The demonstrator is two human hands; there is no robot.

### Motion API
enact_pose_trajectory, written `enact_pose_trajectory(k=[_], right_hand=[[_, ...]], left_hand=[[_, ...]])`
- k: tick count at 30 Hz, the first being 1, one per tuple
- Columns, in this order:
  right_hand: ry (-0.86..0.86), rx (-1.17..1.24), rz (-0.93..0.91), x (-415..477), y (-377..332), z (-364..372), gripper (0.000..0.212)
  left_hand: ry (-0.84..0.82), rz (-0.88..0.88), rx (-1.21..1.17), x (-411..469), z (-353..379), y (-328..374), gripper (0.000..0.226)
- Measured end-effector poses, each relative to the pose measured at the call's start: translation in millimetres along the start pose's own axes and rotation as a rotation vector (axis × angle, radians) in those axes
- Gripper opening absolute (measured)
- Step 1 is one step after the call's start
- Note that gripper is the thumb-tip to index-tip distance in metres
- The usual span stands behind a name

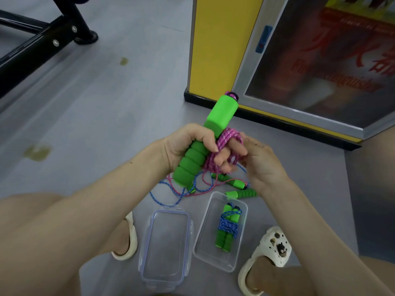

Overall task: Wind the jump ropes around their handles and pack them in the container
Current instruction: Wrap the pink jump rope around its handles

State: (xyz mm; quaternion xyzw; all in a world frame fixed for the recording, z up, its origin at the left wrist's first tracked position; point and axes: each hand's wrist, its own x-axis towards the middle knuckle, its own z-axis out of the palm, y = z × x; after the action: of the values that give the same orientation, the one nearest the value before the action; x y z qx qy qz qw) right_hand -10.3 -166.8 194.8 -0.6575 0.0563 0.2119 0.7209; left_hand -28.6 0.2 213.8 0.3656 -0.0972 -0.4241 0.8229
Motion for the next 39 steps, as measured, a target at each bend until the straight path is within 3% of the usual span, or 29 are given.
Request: enact_pose_trajectory(k=[4, 8, 11, 14, 16, 17, 21, 26, 29, 33, 39], right_hand=[[0.002, -0.148, 0.078, -2, 12, 11, 0.03], [-0.081, -0.291, 0.091, -5, 12, 15, 0.02], [-0.135, -0.352, 0.023, -9, 9, 16, 0.021], [-0.153, -0.831, -0.139, -9, 20, 15, 0.022], [-0.125, -1.234, -0.25, -9, 28, 12, 0.02], [-0.109, -1.299, -0.276, -10, 30, 12, 0.021], [-0.079, -1.253, -0.283, -7, 22, 8, 0.02], [0.054, -1.105, -0.342, -1, 14, 5, 0.018], [0.141, -0.919, -0.435, -3, 10, 7, 0.014], [0.179, -0.684, -0.501, -7, 6, 9, 0.014], [0.237, -0.481, -0.495, -7, -3, 9, 0.021]], left_hand=[[0.053, 0.153, -0.198, 7, 4, -3, 0.06], [0.04, 0.281, -0.293, 11, 7, -2, 0.073], [0.167, 0.324, -0.294, 13, 8, -1, 0.079], [0.398, 0.354, -0.217, 13, 13, 1, 0.073], [0.568, 0.325, 0.004, 14, 13, 2, 0.064], [0.657, 0.281, 0.181, 14, 12, 3, 0.062], [0.947, 0.062, 0.862, 11, 7, 5, 0.037], [0.943, 0.146, 1.369, 5, 0, 10, 0.029], [0.954, -0.008, 1.629, 3, -4, 8, 0.027], [0.927, -0.179, 1.455, 3, -3, 8, 0.023], [0.796, -0.136, 0.675, -4, 9, 24, 0.009]])
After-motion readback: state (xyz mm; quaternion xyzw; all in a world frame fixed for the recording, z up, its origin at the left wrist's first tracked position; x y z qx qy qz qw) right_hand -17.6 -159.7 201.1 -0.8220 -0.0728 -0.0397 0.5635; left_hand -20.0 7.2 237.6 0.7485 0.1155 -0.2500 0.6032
